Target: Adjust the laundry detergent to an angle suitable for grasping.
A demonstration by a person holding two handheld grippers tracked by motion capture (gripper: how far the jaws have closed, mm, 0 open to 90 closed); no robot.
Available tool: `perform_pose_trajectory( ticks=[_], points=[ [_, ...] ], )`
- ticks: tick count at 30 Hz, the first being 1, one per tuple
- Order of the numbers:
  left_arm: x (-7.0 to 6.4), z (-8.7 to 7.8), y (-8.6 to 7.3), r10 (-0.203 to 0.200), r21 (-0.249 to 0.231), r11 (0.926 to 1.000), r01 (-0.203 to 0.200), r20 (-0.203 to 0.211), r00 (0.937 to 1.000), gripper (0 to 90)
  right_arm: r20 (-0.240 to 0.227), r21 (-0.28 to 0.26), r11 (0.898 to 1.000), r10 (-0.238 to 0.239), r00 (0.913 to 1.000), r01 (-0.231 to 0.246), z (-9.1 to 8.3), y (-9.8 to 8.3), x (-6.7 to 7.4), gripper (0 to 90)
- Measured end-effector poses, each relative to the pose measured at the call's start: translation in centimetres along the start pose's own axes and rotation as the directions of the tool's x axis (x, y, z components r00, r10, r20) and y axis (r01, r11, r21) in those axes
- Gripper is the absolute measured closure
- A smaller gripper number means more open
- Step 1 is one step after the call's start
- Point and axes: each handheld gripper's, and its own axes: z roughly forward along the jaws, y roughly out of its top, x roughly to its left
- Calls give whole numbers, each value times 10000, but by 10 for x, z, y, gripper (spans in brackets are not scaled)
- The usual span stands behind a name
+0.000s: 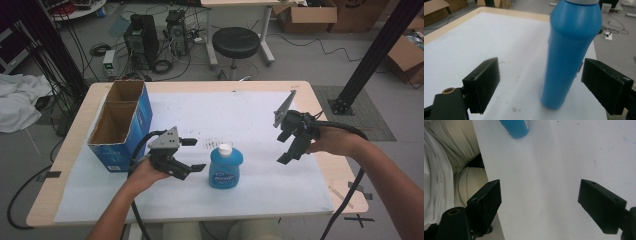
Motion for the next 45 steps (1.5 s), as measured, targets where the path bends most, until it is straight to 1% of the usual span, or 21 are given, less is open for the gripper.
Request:
perform_pose_trajectory(
  ticks=[1,3,7,9,13,17,20,22,25,26,27,29,31,32,34,37,39,40,41,44,45],
  points=[
    [2,-5,2,-18,233,9997,23,-218,9998,158,12,0,10000,-26,10000,26,0,-1,-1,187],
    [7,-11,5,-53,600,9982,78,-424,9991,158,-3,-62,10000,-30,10000,30,0,-2,-1,187],
    [16,-22,16,-18,1413,9898,156,-971,9953,159,-19,-118,9999,-57,10000,57,1,-4,-4,187],
    [19,-26,23,39,1812,9833,170,-1146,9934,159,-22,-145,9999,-78,10000,77,2,-5,-5,186],
    [25,-29,38,378,2605,9655,4,-1413,9892,162,-31,-218,9997,-122,9999,122,2,-5,-7,186],
    [31,-30,53,622,3358,9419,-69,-1541,9861,170,-13,-281,9994,-203,9998,203,1,-5,-7,186],
    [34,-29,62,812,4027,9153,-110,-1575,9842,170,-21,-290,9994,-200,9998,200,0,-6,-8,186],
    [37,-27,69,976,4481,8938,-159,-1599,9823,173,-21,-283,9994,-220,9998,219,0,-6,-9,186],
    [46,-23,80,1119,4998,8660,-173,-1599,9808,175,-22,-296,9993,-218,9998,218,1,-7,-11,185],
    [49,-22,82,1107,5084,8610,-153,-1579,9812,175,-38,-326,9992,-222,9997,221,1,-7,-11,186],
    [53,-20,87,1150,5248,8511,-162,-1562,9810,175,-38,-328,9992,-218,9998,216,1,-6,-12,186],
    [58,-17,93,1289,5478,8362,-273,-1479,9806,175,-68,-321,9992,-244,9997,241,2,-6,-12,186],
    [63,-15,99,1307,5541,8317,-349,-1344,9823,175,-64,-337,9991,-249,9997,247,1,-6,-13,186],
    [67,-13,103,1434,5666,8228,-432,-1335,9806,174,-57,-349,9991,-259,9996,257,1,-6,-14,186],
    [72,-11,107,1482,5764,8161,-417,-1389,9792,175,-71,-356,9991,-214,9997,211,0,-6,-15,185],
    [81,-9,114,1571,5973,8009,-430,-1402,9776,175,-80,-383,9990,-237,9997,234,0,-6,-16,186],
    [85,-8,118,1652,6036,7959,-476,-1409,9761,175,-70,-392,9989,-261,9996,258,-1,-6,-17,186],
    [86,-7,119,1664,6006,7980,-496,-1405,9760,175,-74,-418,9988,-242,9997,239,-2,-6,-17,186],
    [87,-7,121,1715,6016,7971,-529,-1414,9750,175,-71,-438,9988,-243,9997,239,-2,-6,-18,186],
    [88,-5,125,1858,6085,7910,-638,-1396,9726,175,-84,-447,9987,-263,9996,259,-3,-6,-18,186],
    [89,-5,126,1951,6125,7872,-720,-1367,9712,175,-87,-435,9987,-274,9996,270,-3,-5,-18,186]
  ],
)
